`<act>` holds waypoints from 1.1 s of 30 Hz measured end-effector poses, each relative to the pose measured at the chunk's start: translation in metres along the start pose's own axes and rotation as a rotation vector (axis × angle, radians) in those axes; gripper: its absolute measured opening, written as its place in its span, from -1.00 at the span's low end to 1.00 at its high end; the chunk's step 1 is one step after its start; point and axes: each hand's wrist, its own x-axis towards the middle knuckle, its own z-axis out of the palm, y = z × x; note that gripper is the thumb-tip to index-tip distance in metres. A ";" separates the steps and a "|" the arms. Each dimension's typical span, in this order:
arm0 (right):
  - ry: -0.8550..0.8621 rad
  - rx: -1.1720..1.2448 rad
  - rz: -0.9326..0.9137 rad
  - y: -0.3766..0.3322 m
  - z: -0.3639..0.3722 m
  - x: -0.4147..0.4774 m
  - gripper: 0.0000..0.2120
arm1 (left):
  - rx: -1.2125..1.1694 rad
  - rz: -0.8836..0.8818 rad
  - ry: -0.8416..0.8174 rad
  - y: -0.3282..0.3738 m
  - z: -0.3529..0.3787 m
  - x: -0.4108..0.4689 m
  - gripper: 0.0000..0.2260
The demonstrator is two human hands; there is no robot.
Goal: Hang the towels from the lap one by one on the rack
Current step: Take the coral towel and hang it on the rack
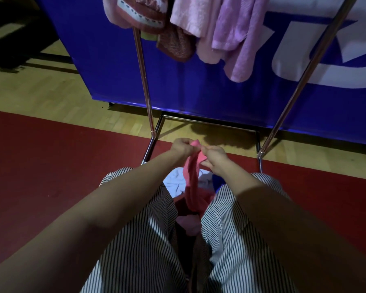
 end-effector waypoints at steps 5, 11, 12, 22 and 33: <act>-0.108 0.212 0.132 -0.004 -0.005 -0.003 -0.41 | 0.013 0.060 -0.068 0.000 -0.002 -0.005 -0.79; -0.206 0.325 0.202 -0.007 -0.015 -0.003 -0.11 | 0.637 0.440 -0.190 -0.004 -0.007 -0.016 -0.73; -0.213 0.310 0.209 -0.008 -0.016 -0.004 -0.10 | 0.713 0.501 -0.177 -0.005 -0.009 -0.014 -0.73; -0.283 0.267 0.181 -0.011 -0.022 -0.008 -0.17 | 0.781 0.575 -0.126 -0.008 -0.012 -0.011 -0.71; -0.013 -0.379 -0.209 0.002 -0.028 0.003 -0.57 | 0.420 0.366 -0.145 0.000 -0.020 -0.009 -0.86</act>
